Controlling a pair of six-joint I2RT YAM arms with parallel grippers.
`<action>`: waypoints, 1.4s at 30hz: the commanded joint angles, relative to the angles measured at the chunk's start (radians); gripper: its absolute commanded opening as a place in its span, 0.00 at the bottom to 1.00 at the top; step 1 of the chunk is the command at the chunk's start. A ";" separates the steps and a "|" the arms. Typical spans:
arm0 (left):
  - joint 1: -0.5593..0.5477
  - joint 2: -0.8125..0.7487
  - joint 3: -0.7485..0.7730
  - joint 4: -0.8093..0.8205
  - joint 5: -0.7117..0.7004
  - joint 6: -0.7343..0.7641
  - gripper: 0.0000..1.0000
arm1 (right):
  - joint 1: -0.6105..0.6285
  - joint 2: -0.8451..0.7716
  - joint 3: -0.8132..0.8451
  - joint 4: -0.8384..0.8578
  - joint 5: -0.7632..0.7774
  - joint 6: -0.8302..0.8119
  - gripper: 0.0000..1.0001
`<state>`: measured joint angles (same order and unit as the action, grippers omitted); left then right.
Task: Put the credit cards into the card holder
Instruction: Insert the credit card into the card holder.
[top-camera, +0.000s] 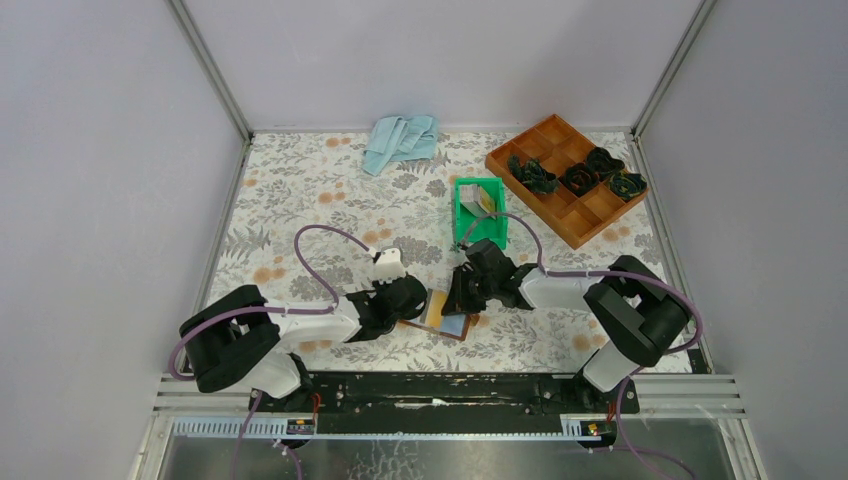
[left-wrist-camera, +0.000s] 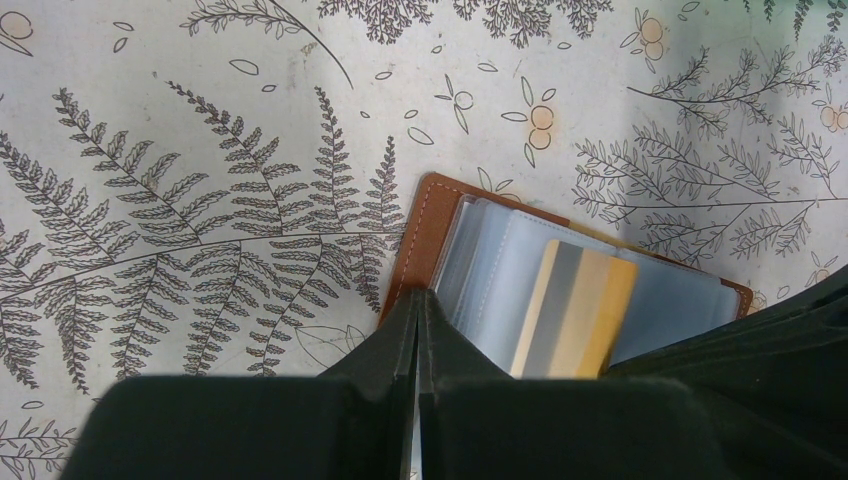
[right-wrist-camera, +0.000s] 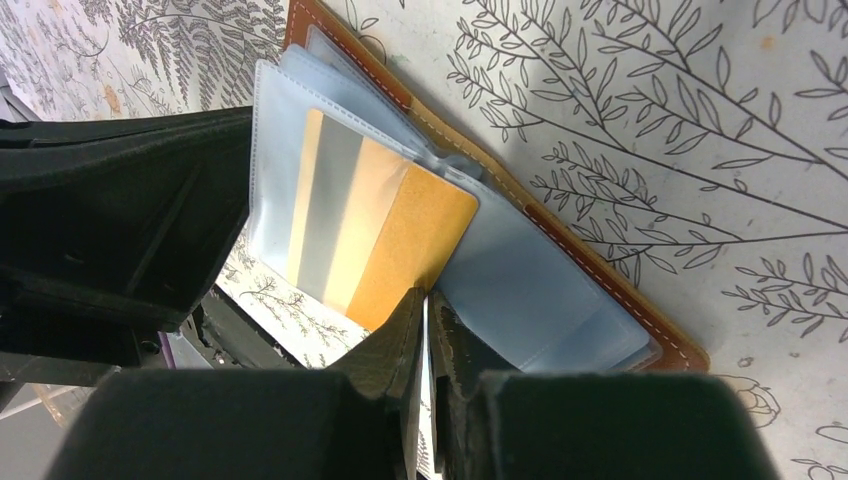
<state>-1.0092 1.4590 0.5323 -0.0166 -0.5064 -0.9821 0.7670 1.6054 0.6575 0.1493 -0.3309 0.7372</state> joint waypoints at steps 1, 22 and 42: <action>-0.015 0.095 -0.068 -0.155 0.117 -0.009 0.00 | 0.019 0.026 0.035 0.004 0.032 -0.013 0.11; -0.015 0.095 -0.064 -0.162 0.120 -0.006 0.00 | 0.045 0.038 0.073 0.064 0.019 -0.001 0.12; -0.017 0.092 -0.060 -0.187 0.111 -0.018 0.00 | 0.061 0.042 0.101 0.086 0.008 -0.007 0.16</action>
<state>-1.0096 1.4593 0.5327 -0.0177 -0.5076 -0.9829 0.8036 1.6524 0.7059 0.1848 -0.3294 0.7372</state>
